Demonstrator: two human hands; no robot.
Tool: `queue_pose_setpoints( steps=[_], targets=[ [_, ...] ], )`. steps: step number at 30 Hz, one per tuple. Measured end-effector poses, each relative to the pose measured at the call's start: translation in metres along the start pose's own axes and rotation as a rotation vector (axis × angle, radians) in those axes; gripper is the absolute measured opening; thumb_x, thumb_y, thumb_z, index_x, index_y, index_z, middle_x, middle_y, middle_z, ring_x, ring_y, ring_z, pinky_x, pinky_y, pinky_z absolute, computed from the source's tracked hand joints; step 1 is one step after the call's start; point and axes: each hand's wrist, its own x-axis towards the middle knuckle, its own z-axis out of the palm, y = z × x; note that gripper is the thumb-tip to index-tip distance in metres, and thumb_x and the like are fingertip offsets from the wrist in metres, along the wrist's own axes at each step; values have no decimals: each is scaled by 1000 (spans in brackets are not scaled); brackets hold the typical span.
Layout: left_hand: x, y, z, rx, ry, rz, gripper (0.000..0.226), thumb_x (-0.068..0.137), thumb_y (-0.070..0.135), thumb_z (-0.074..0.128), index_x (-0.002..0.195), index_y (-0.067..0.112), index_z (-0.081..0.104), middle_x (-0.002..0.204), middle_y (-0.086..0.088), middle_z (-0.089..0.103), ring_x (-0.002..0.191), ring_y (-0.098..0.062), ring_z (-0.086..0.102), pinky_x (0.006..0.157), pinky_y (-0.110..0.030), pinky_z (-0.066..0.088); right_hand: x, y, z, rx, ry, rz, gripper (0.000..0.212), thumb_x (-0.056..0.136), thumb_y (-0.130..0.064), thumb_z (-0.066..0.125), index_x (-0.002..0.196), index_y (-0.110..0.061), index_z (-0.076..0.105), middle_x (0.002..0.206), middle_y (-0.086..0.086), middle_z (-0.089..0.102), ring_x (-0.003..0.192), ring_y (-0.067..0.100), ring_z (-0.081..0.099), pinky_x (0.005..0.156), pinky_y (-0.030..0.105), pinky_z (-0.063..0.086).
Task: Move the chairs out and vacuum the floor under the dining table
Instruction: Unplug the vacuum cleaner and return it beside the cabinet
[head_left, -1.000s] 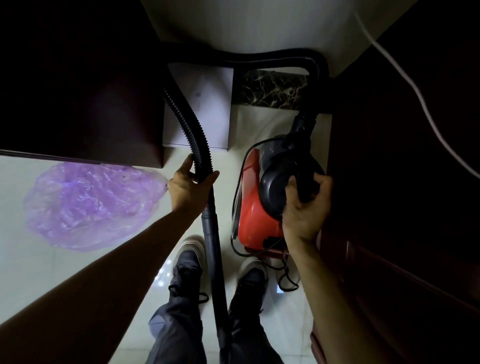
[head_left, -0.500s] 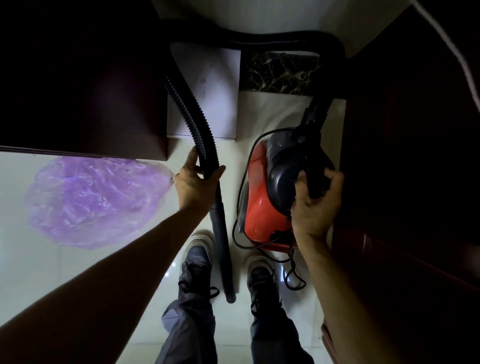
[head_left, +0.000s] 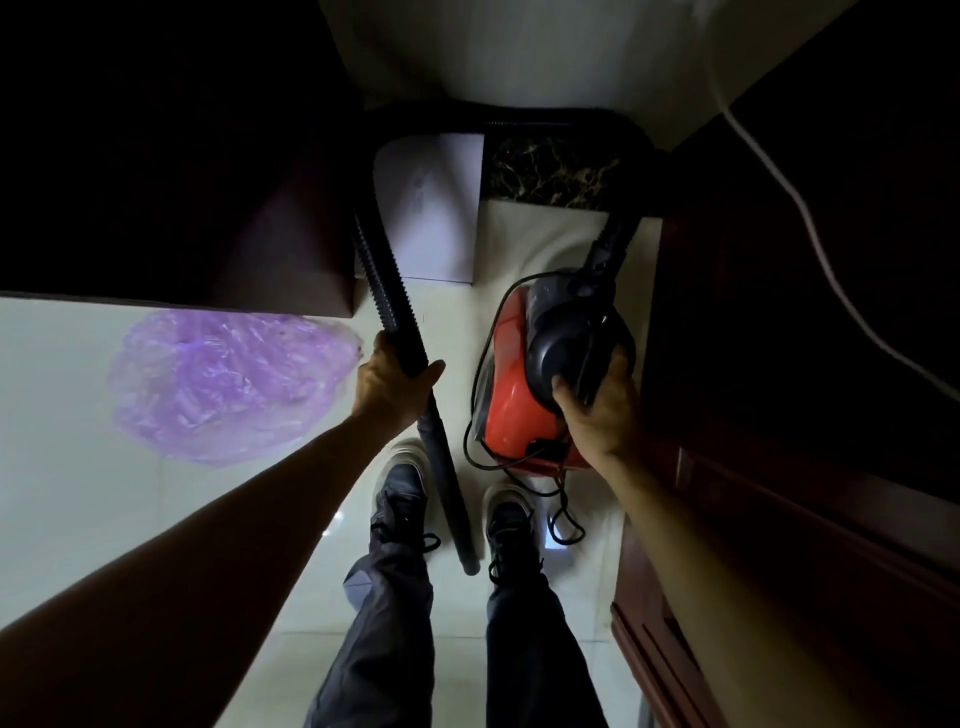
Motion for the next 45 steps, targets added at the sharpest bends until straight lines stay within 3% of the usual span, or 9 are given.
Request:
queue_pose_setpoints(
  steps=[3,7,16,24,30,37,45],
  targets=[
    [-21,12,-31,63,-63,12,69,88,35,70,142,8,36,129,-17,58,119,-36,54,88,-34,46,-10,-15,-33,-183,-172,-17,85,89,-38,68,155,-12,21,150,18,39,134,34,43,107,42,41],
    [-55,39,-80,222,-184,95,87,88,41,69,154,8,22,140,-22,50,130,-35,47,105,-39,41,-25,-46,-75,-261,-265,-44,88,87,-46,66,156,-17,19,148,18,40,126,34,52,101,49,47],
    [-178,91,-185,571,-241,244,79,89,55,60,147,12,29,134,-19,52,123,-36,51,100,-47,45,-108,-146,-166,-504,-444,-205,83,93,-53,54,156,-15,15,150,19,36,134,35,42,103,47,45],
    [-295,120,-247,747,-78,366,79,91,54,57,150,11,30,128,-21,58,113,-40,58,98,-48,43,-179,-196,-254,-599,-494,-340,81,90,-49,61,152,-15,22,142,18,44,127,35,46,99,44,46],
    [-376,128,-270,699,71,337,76,91,53,57,151,14,32,134,-19,56,116,-39,57,99,-45,41,-221,-223,-301,-583,-536,-453,85,86,-47,66,152,-16,23,144,15,42,130,36,44,102,43,42],
    [-443,103,-291,642,237,273,75,92,57,53,152,17,31,143,-14,51,124,-36,53,104,-44,38,-266,-275,-316,-569,-462,-740,77,87,-46,65,148,-15,28,127,16,51,118,35,50,92,46,48],
    [-502,55,-335,564,384,185,73,90,56,55,149,16,35,130,-13,59,110,-37,60,93,-44,46,-319,-336,-303,-637,-484,-935,85,88,-50,63,154,-17,21,142,16,43,127,35,44,97,47,46]
  ],
)
